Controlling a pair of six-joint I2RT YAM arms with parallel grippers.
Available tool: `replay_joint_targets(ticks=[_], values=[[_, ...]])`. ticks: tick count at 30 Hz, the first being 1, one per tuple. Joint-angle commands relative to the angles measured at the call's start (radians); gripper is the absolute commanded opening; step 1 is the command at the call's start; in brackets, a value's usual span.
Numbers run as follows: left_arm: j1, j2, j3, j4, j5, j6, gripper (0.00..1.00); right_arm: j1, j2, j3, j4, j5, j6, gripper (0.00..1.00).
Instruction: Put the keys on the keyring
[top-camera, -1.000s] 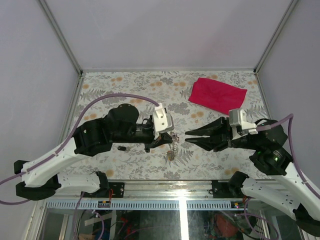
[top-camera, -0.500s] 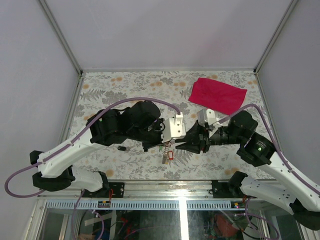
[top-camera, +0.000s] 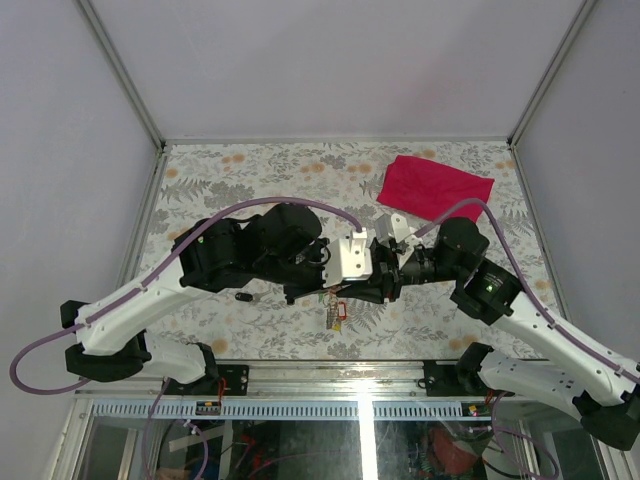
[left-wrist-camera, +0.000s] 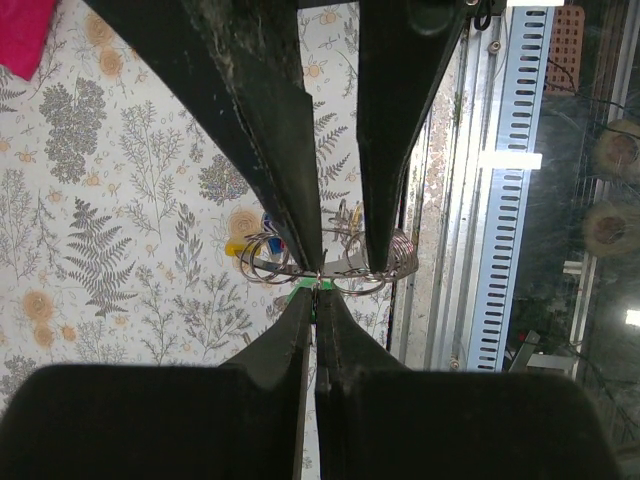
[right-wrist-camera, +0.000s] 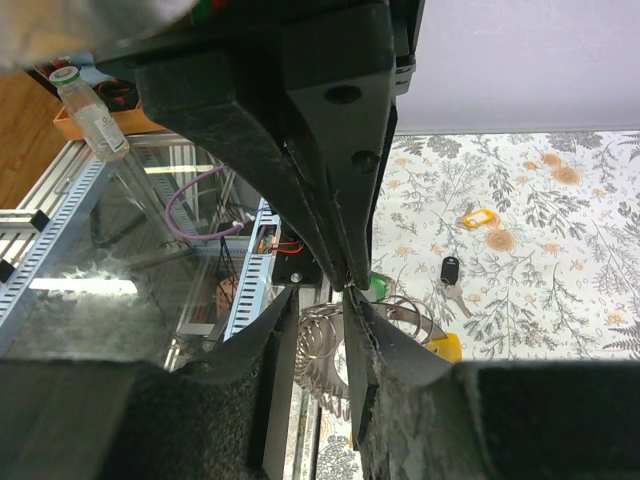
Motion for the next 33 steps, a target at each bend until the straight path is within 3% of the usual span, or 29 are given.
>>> replay_joint_targets(ticks=[1, 19, 33], values=[[-0.01, 0.002, 0.043, 0.007, -0.004, 0.016, 0.0, -0.002, 0.009, -0.008, 0.092, -0.019, 0.017, 0.3], [-0.015, -0.01, 0.041, 0.019, -0.006, 0.014, 0.0, -0.002, 0.041, -0.041, 0.149, -0.014, 0.042, 0.29], [-0.018, -0.01, 0.041, 0.027, -0.007, 0.011, 0.0, -0.002, 0.053, -0.049, 0.142, -0.008, 0.038, 0.19]])
